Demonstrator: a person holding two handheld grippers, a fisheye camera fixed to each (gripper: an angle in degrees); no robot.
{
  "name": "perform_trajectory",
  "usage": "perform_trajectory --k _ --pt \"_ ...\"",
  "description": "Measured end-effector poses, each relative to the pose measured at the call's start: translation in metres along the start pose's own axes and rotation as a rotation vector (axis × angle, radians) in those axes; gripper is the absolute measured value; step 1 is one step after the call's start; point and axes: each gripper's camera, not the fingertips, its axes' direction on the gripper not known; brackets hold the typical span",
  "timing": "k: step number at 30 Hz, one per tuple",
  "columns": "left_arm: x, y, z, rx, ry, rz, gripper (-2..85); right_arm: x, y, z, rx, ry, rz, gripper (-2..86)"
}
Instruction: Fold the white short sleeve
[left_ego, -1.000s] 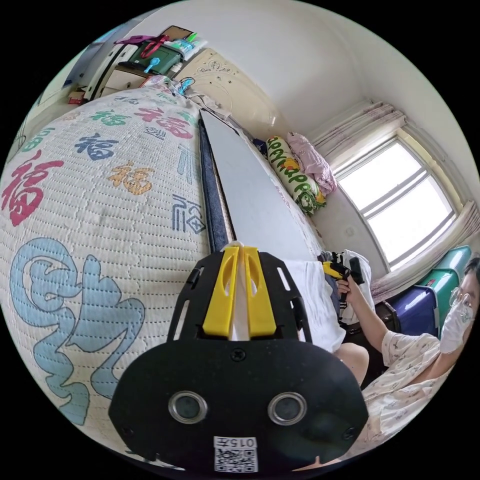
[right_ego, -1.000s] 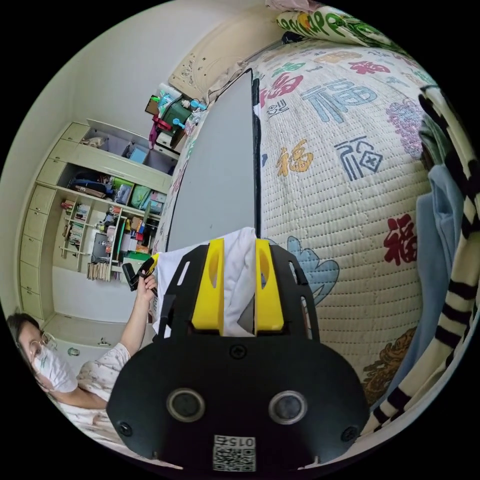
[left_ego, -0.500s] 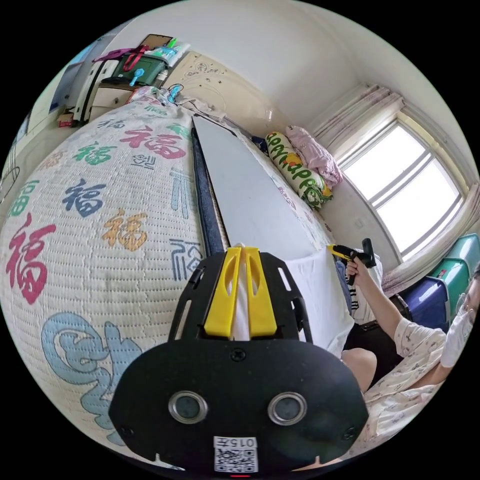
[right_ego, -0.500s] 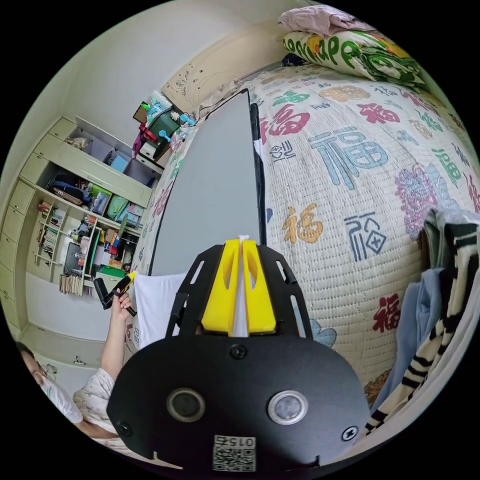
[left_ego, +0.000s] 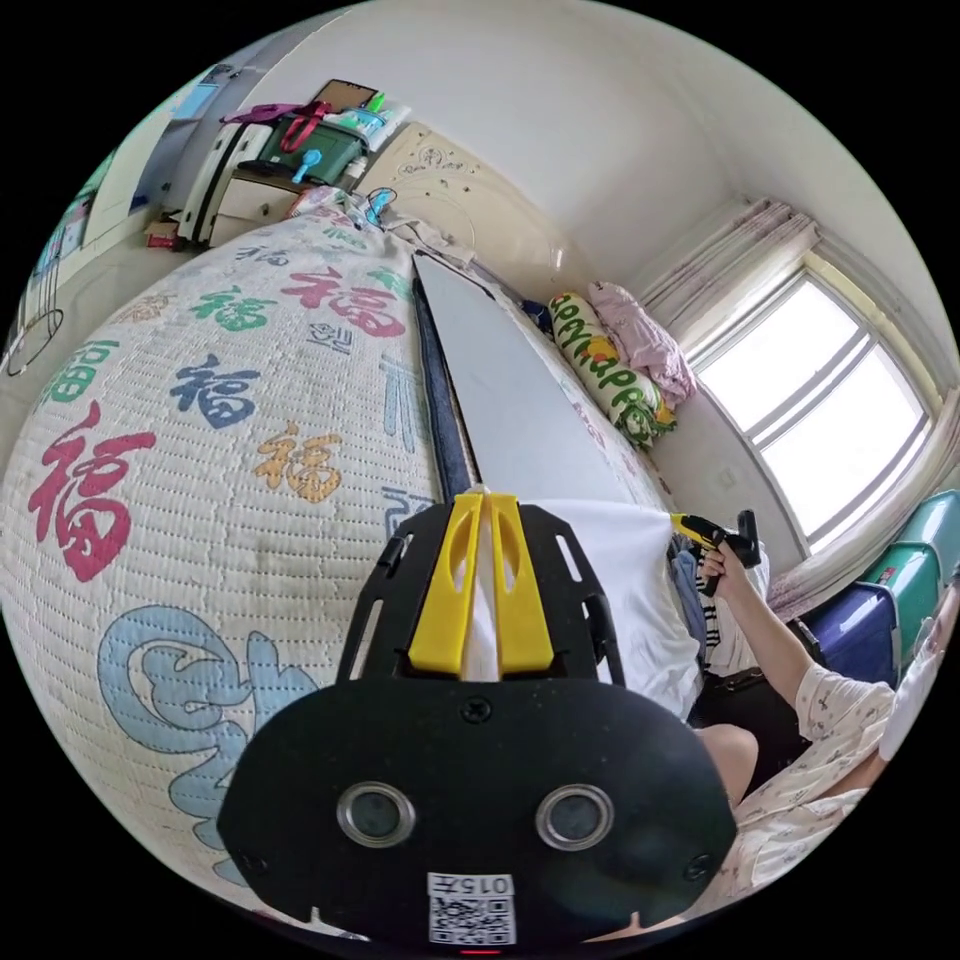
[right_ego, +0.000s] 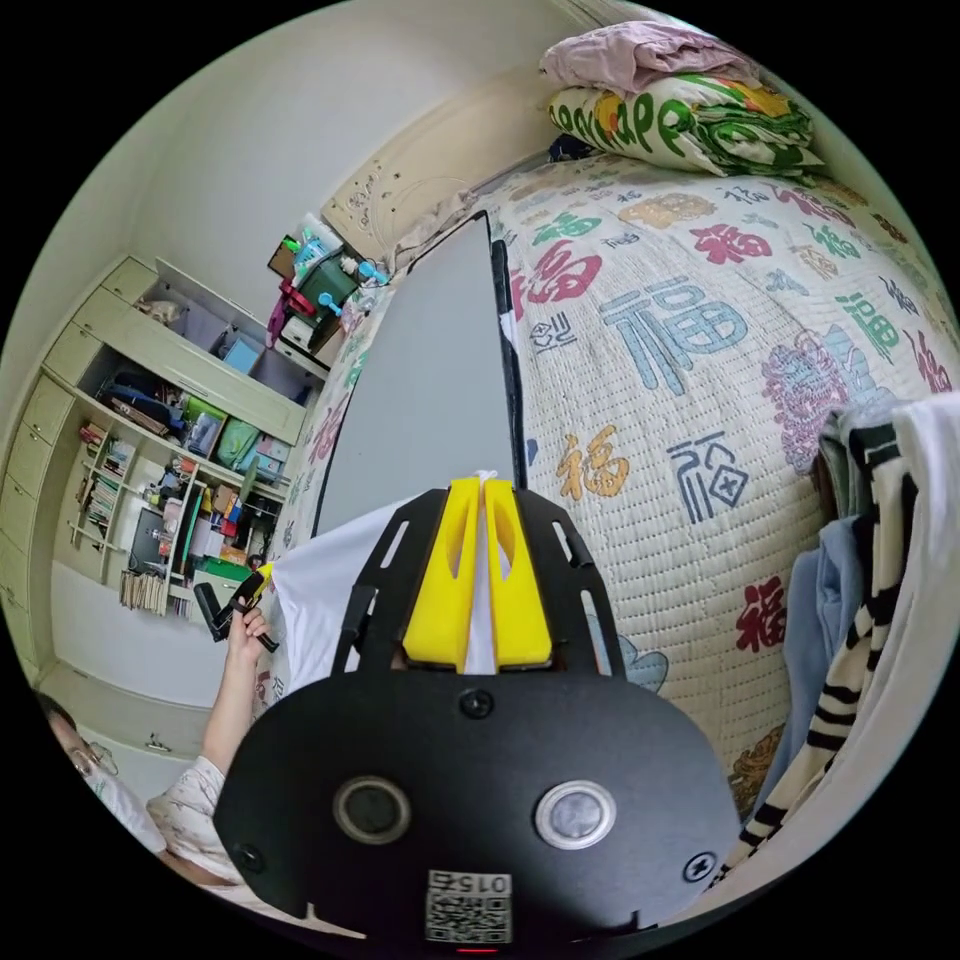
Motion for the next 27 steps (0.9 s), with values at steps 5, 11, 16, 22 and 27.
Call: perform_trajectory --k 5,11,16,22,27 --pt "-0.006 -0.015 0.024 0.01 -0.034 -0.002 0.4 0.004 -0.017 0.081 0.016 0.095 -0.022 -0.1" --pt "-0.039 -0.042 0.067 -0.092 -0.101 0.076 0.5 0.034 -0.055 0.203 -0.034 0.173 -0.112 0.3" --pt "-0.073 -0.057 0.083 -0.133 -0.072 0.08 0.5 0.067 -0.064 0.292 -0.092 0.263 -0.166 2.9" --pt "-0.116 -0.051 0.082 -0.123 0.056 0.019 0.6 0.097 -0.035 0.284 0.071 0.692 -0.219 4.1" --pt "-0.136 -0.056 0.073 -0.138 0.121 0.001 0.8 -0.018 0.118 0.292 0.092 0.165 -0.721 2.8"
